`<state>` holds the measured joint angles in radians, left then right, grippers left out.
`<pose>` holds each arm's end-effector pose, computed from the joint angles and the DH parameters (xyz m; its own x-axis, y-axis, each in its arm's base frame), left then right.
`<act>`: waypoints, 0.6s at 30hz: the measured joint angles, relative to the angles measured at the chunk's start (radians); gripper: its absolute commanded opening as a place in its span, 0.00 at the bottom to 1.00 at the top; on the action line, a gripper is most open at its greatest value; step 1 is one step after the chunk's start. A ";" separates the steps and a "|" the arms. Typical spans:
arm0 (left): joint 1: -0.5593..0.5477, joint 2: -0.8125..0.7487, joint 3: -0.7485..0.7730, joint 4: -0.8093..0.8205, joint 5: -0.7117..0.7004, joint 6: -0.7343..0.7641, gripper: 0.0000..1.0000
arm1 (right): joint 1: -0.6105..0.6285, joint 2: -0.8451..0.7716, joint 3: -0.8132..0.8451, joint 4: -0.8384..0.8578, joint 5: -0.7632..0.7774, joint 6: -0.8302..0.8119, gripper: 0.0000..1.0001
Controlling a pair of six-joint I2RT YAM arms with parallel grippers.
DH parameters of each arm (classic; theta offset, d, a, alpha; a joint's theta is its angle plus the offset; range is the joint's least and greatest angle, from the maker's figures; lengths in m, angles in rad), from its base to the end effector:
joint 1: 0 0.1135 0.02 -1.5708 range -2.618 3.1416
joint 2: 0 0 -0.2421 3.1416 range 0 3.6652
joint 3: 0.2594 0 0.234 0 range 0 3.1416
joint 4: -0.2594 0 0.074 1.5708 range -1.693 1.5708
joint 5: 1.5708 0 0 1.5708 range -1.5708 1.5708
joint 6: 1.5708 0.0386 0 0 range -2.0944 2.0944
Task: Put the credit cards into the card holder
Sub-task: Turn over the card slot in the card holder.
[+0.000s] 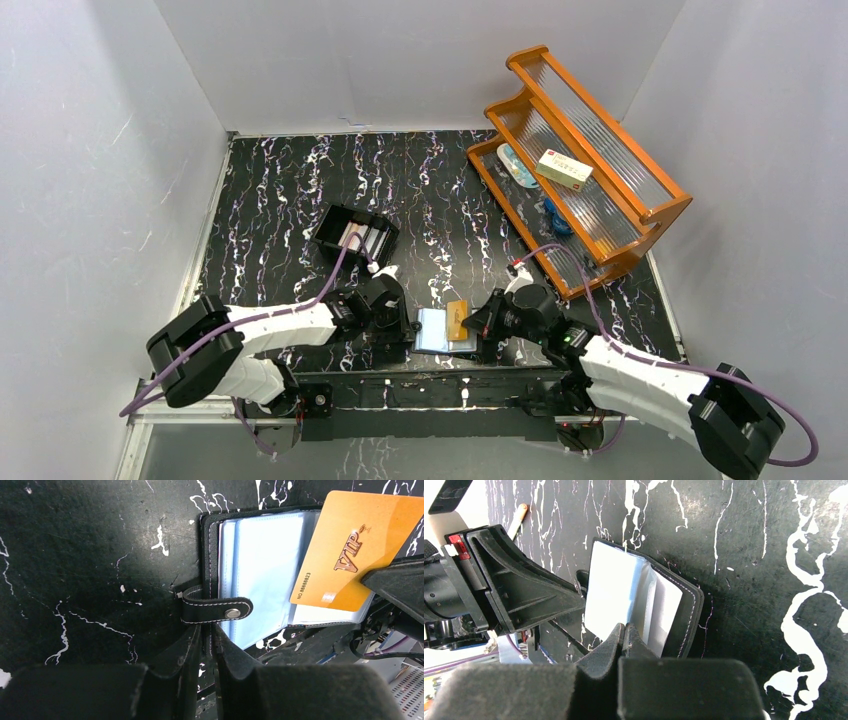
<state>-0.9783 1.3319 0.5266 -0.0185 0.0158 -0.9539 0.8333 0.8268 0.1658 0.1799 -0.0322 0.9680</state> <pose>0.1331 -0.1988 0.1446 -0.9185 -0.0961 -0.3836 0.1491 0.8143 -0.5609 0.1142 0.1276 0.1481 -0.8016 0.3421 -0.4903 -0.1740 0.6512 0.7387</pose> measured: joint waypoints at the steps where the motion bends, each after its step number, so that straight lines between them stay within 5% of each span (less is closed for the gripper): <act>1: 0.000 0.002 0.000 0.003 0.000 0.000 0.14 | 0.000 0.000 0.000 0.000 0.000 -0.001 0.00; 18: 0.000 0.015 0.006 0.016 0.006 -0.003 0.13 | -0.001 0.026 -0.085 0.106 -0.049 0.157 0.00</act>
<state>-0.9783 1.3468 0.5331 -0.0029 0.0223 -0.9573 0.8326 0.8532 0.0807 0.2859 -0.0811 1.1248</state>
